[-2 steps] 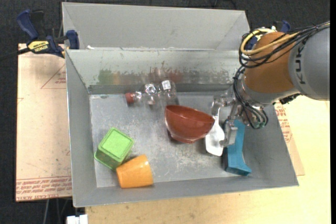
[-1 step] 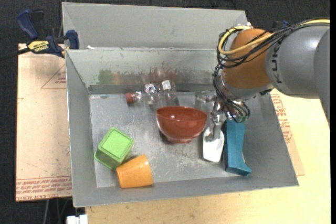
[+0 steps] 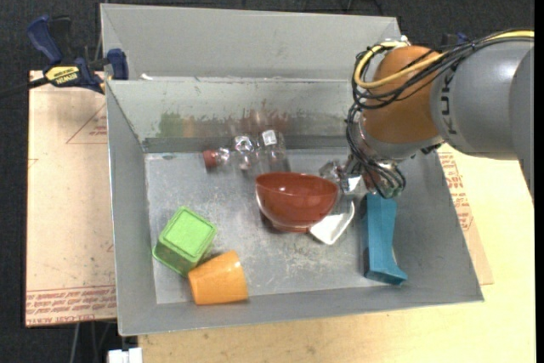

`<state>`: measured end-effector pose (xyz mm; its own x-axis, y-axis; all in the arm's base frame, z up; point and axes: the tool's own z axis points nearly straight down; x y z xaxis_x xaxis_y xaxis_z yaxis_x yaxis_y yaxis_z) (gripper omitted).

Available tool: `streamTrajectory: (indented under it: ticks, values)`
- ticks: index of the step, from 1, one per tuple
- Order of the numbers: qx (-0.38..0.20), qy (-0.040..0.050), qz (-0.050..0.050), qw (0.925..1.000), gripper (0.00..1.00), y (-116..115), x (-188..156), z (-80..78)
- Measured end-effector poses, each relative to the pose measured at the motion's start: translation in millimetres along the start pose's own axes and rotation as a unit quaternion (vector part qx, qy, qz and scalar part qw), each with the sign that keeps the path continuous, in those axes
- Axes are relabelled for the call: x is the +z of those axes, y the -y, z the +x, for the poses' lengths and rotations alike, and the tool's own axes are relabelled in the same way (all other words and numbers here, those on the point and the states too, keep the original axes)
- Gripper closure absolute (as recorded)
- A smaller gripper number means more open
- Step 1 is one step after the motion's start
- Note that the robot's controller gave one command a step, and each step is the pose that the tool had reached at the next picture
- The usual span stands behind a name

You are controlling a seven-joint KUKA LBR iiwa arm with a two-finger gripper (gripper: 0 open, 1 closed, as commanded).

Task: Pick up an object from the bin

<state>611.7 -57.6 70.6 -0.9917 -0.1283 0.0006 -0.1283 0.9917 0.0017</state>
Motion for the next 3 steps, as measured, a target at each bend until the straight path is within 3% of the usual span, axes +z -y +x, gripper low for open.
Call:
streamTrajectory:
  ticks: [1,2,3]
  values:
    - [0.05,0.0068,0.002,0.9987,1.0,48,-106,-19.4]
    - [0.049,0.0022,0.0,0.9988,0.0,46,-101,-17.4]
    - [0.126,-0.0002,-0.001,0.992,0.0,41,-3,-11.1]
